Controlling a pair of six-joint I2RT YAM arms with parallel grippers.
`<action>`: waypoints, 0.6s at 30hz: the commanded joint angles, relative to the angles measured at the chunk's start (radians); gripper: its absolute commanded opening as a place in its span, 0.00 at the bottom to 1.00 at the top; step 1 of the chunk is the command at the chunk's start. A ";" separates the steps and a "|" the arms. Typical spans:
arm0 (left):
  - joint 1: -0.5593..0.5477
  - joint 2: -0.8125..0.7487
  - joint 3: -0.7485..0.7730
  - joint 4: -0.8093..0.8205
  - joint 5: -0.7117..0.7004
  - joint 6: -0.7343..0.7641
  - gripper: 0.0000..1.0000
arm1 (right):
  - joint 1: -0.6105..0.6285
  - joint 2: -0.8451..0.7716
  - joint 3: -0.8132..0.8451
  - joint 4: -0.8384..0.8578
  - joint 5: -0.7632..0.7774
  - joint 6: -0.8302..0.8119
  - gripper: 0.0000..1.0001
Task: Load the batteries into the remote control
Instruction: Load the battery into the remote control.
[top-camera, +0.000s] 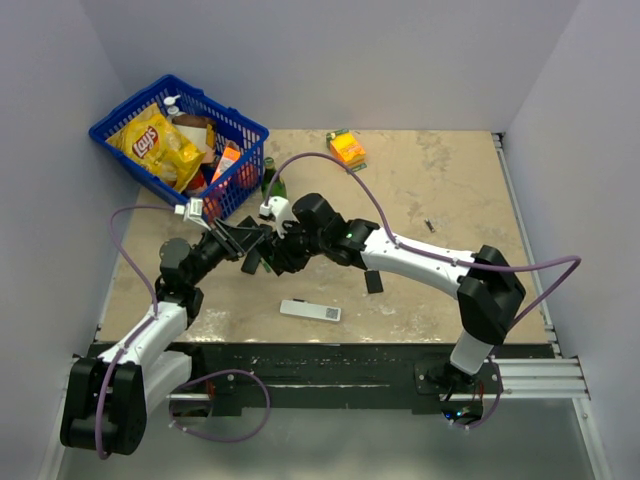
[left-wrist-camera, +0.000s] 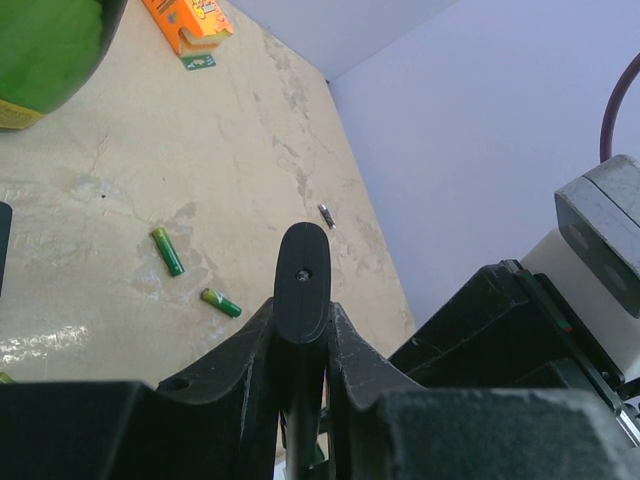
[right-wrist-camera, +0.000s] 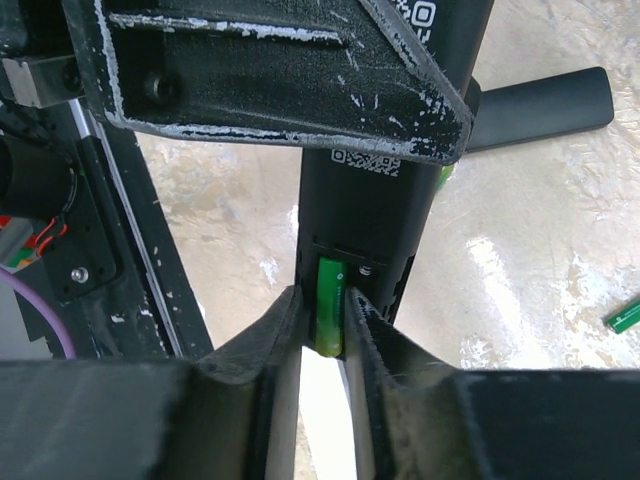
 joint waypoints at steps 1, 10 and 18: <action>-0.002 -0.030 0.050 0.070 0.018 -0.017 0.00 | 0.008 -0.001 0.034 -0.004 0.006 -0.017 0.18; -0.002 -0.040 0.023 0.032 -0.015 0.014 0.00 | 0.007 -0.068 -0.008 0.017 0.025 -0.011 0.00; 0.000 -0.062 -0.028 0.069 -0.051 -0.052 0.00 | 0.007 -0.211 -0.171 0.221 0.078 0.047 0.00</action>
